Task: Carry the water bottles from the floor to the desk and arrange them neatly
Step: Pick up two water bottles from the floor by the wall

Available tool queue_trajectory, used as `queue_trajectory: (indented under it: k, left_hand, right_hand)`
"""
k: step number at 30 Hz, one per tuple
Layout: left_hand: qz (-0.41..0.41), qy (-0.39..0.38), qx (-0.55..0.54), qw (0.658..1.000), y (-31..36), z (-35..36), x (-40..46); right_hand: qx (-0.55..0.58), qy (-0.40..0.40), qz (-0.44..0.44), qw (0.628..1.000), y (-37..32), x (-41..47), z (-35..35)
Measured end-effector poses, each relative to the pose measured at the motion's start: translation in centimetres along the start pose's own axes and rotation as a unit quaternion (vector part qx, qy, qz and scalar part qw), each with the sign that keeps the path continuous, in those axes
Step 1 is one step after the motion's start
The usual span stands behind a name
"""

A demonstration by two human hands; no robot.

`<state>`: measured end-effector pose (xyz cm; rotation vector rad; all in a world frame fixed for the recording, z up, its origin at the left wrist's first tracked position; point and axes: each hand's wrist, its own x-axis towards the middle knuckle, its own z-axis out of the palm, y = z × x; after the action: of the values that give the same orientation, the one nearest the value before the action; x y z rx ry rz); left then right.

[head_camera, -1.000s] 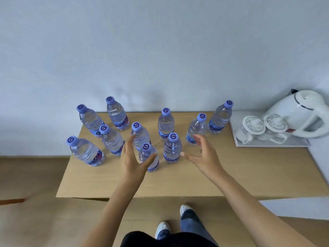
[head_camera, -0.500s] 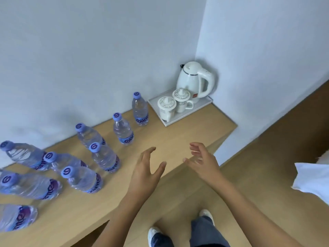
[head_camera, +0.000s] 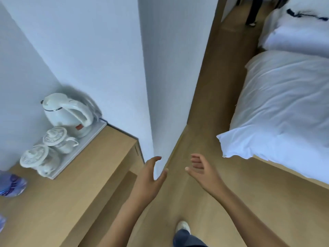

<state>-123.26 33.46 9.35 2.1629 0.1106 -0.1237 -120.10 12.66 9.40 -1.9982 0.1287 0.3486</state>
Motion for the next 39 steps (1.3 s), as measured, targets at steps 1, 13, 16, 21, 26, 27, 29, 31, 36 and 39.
queue_trajectory:
  k: [1, 13, 16, 21, 26, 27, 29, 31, 36, 39]
  left_hand:
    - [0.005, -0.01, 0.0, 1.0, 1.3, 1.7, 1.5]
    - [0.042, -0.156, 0.024, 0.987, 12.8, 14.5, 19.3]
    - [0.057, -0.18, 0.044, 0.981, 14.9, 17.0, 25.4]
    - [0.076, -0.194, 0.065, 0.976, 18.8, 20.5, 37.8]
    - [0.09, -0.211, 0.068, 0.971, 24.1, 22.5, 50.5]
    - [0.096, -0.211, 0.066, 0.97, 25.1, 22.8, 52.8]
    - [0.099, -0.21, 0.063, 0.971, 26.8, 23.5, 57.2]
    - [0.095, -0.212, 0.061, 0.971, 28.4, 24.2, 60.9]
    - [0.101, -0.214, 0.065, 0.969, 31.4, 27.6, 71.1]
    - [0.101, -0.207, 0.061, 0.971, 33.8, 30.4, 78.1]
  right_hand:
    - [0.001, 0.009, 0.007, 1.0, 0.7, 0.8, -2.1]
    - [0.049, 0.132, 0.099, 0.985, 5.8, 10.7, -19.5]
    - [0.057, 0.15, 0.111, 0.981, 6.3, 15.4, -22.7]
    - [0.055, 0.177, 0.116, 0.976, 5.3, 26.0, -28.5]
    - [0.062, 0.178, 0.128, 0.974, 2.6, 36.8, -34.6]
    - [0.06, 0.182, 0.126, 0.973, 2.1, 38.9, -35.8]
    - [0.059, 0.183, 0.127, 0.973, 1.4, 42.8, -38.0]
    - [0.064, 0.183, 0.129, 0.973, 0.9, 46.3, -40.1]
    - [0.061, 0.182, 0.138, 0.972, 1.4, 56.2, -45.6]
    - [0.055, 0.173, 0.131, 0.975, 2.1, 63.3, -50.0]
